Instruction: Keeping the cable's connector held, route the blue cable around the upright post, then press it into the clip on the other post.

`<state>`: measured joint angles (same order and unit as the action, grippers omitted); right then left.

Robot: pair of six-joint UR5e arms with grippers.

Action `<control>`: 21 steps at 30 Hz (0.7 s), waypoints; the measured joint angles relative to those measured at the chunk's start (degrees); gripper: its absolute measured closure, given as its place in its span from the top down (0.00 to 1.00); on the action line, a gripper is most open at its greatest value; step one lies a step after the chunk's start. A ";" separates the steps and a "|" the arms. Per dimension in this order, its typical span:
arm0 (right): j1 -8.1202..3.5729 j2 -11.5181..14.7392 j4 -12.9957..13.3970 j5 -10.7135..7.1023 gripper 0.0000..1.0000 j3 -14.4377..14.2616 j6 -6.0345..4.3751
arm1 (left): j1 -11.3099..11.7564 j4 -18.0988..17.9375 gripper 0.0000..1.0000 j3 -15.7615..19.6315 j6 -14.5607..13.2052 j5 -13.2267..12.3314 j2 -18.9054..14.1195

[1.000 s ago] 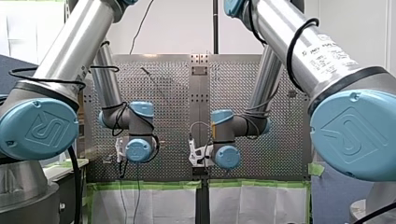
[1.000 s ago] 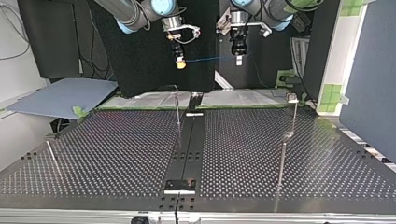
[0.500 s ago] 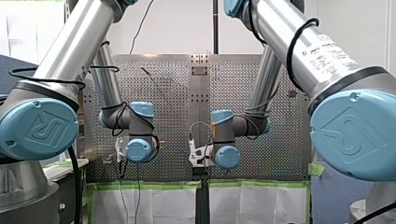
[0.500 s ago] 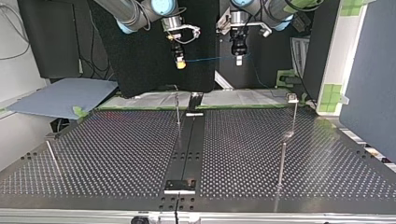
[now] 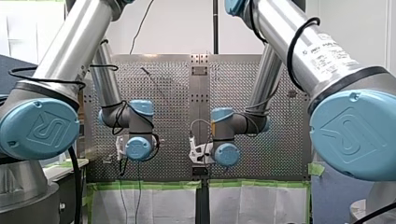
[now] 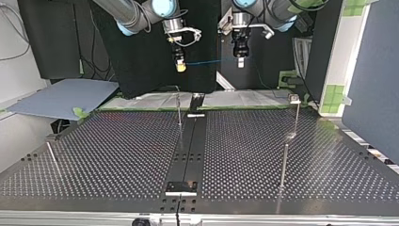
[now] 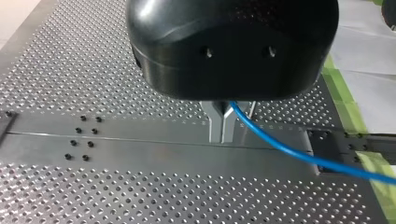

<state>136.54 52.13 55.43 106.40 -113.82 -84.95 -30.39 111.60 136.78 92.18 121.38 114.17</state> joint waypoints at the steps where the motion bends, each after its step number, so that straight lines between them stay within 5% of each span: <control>1: -0.03 0.44 -0.44 0.44 0.00 0.43 -0.36 | 0.25 0.45 0.00 -0.07 0.02 -0.47 -0.46; 4: -0.05 2.09 -2.09 2.09 0.00 1.99 -1.70 | 0.90 2.23 0.00 -0.18 0.95 -2.25 -2.24; 9: -0.17 5.23 -5.23 4.06 0.00 3.20 -2.35 | 1.53 5.33 0.00 -0.20 3.73 -4.46 -5.34; 21: 0.06 12.76 -12.76 -2.30 0.00 8.10 -2.37 | 2.96 12.39 0.00 -3.31 8.07 -3.88 -12.40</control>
<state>136.61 64.89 42.67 104.10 -105.72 -87.32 -27.43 123.99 133.47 100.25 117.50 101.77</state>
